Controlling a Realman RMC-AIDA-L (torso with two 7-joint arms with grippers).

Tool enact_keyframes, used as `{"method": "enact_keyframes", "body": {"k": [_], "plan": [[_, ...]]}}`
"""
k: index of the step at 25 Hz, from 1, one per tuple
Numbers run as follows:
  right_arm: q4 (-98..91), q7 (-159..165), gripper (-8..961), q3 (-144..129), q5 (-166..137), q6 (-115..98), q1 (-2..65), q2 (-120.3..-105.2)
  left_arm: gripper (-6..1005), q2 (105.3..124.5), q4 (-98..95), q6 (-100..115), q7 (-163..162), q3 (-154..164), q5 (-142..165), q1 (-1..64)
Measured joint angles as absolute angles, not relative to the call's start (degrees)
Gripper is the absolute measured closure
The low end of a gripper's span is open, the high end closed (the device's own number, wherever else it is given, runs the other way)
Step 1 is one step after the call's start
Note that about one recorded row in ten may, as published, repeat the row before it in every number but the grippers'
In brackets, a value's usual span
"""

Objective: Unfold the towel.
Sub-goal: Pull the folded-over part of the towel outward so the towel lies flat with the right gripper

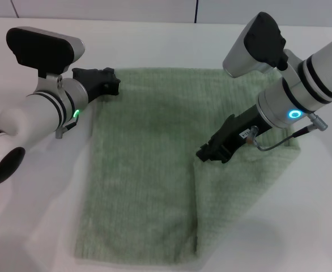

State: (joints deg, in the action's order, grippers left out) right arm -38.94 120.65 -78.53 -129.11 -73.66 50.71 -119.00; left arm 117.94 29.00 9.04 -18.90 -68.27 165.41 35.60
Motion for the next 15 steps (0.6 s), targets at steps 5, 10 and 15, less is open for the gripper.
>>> {"method": "enact_keyframes", "body": {"k": [5,10,15], "plan": [[-39.3,120.8,932,-78.4,-129.1,-73.7,50.5,-119.00,1001,118.02,29.0,8.8,-18.9,-68.0,165.4,35.6],[-39.6,120.8,932,-78.4,-129.1,-73.7,50.5,-119.00,1001,118.03,29.0,8.6,-18.9,-67.8,165.4,35.5],[-40.7,120.9,932,-78.3,-128.6,-73.9,50.2,-119.00,1001,118.04,28.8,8.5,-18.9,-67.8,165.4,35.4]]}}
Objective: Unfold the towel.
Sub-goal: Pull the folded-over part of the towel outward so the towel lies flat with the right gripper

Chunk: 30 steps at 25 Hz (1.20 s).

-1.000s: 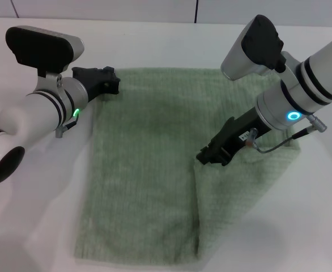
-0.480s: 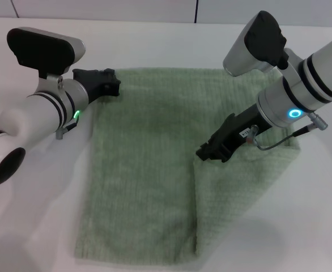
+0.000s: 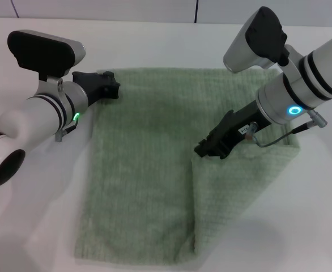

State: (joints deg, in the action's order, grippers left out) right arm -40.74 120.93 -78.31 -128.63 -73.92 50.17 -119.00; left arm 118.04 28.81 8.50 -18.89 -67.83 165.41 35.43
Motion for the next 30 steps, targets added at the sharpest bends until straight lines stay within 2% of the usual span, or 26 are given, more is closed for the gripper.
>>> {"method": "enact_keyframes", "body": {"k": [10,30], "plan": [[-44.7,122.3,931,-78.5,-127.7,-76.7,48.6,-119.05,1002,118.04,28.6,7.8,-18.9,-67.9,165.4,35.3],[-74.3,130.4,930,-79.9,-131.8,-90.4,33.2,-119.05,1002,117.95,29.7,8.1,-18.8,-67.9,165.4,34.6]]}}
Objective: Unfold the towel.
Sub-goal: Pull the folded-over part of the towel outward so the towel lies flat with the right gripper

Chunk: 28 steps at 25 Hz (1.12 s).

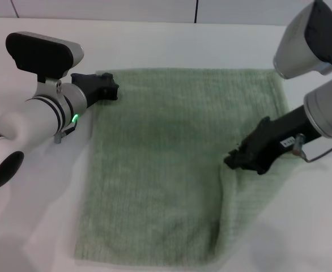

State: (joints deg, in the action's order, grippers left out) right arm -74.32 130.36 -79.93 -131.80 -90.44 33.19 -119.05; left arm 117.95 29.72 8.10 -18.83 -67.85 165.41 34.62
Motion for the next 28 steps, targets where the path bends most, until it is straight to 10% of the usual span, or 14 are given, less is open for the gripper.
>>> {"method": "enact_keyframes", "body": {"k": [28], "plan": [[-81.9,137.3,928,-80.8,-141.9,-106.3,29.1,-119.53,1002,117.86,30.2,7.8,-18.7,-68.0,165.4,34.6]]}}
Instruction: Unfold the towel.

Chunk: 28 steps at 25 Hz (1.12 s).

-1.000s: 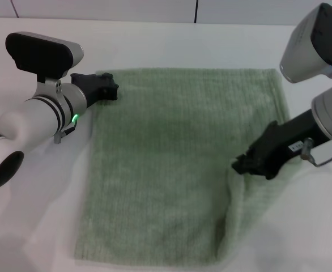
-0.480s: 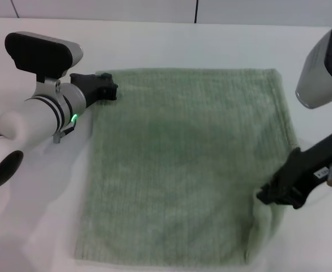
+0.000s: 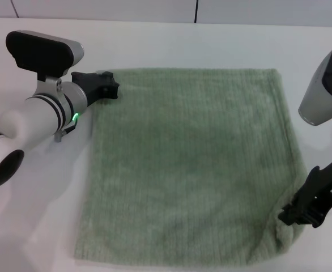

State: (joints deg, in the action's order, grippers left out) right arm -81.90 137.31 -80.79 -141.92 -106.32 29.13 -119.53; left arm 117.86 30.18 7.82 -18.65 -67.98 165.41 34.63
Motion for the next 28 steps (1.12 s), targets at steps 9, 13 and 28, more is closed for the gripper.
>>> {"method": "enact_keyframes", "body": {"k": [9,13,28], "plan": [[-79.9,137.4,812,-81.0,-142.0,-107.3,30.6,-119.26,1002,117.86,30.5,7.8,-18.6,-68.2,165.4,34.5],[-80.4,137.2,664,-80.6,-142.0,-107.2,30.7,-119.23,1001,117.86,30.5,7.8,-18.6,-68.3,165.4,34.5],[-83.9,122.8,672,-78.5,-124.0,-67.9,20.7,-119.92,1001,117.86,30.5,7.8,-18.6,-68.2,165.4,34.5]]}}
